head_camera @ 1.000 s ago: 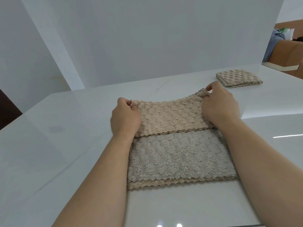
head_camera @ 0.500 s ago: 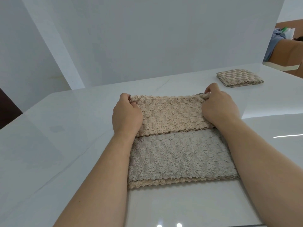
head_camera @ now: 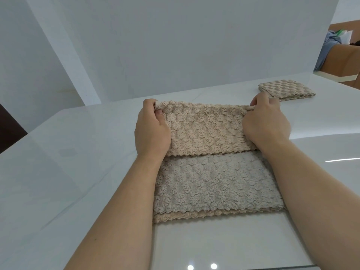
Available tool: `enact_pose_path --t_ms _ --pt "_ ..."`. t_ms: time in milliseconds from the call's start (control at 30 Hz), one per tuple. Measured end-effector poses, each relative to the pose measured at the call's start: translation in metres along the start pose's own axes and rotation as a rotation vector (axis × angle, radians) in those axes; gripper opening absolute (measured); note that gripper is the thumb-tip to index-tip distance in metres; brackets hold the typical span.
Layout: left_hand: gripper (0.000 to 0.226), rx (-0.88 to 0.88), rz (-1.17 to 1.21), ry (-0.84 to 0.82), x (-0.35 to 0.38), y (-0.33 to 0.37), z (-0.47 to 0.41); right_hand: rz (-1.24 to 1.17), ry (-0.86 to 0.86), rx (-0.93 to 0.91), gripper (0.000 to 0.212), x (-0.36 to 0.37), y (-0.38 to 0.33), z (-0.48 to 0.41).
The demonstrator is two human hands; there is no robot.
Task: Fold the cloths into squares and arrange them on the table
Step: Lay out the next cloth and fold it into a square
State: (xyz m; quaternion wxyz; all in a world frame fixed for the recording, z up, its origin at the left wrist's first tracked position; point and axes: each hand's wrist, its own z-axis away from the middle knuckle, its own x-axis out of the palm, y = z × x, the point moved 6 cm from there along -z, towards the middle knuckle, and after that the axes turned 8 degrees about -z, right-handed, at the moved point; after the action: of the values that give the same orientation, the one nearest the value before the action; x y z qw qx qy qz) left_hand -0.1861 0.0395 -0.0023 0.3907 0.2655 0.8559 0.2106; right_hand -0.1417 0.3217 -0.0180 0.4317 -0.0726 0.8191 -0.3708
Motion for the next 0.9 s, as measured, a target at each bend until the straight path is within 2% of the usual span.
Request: enact_pose_path --t_ms 333,733,900 --pt "0.016 0.087 0.053 0.09 -0.01 0.011 0.005 -0.135 0.021 0.109 0.021 -0.007 0.003 0.001" --pt "0.019 0.05 0.064 0.132 -0.014 0.009 0.005 -0.251 0.209 0.078 0.017 -0.023 -0.002 0.001" --pt "0.019 0.021 0.07 0.143 -0.015 0.007 0.005 -0.399 0.274 0.001 0.014 -0.028 -0.007 0.0"
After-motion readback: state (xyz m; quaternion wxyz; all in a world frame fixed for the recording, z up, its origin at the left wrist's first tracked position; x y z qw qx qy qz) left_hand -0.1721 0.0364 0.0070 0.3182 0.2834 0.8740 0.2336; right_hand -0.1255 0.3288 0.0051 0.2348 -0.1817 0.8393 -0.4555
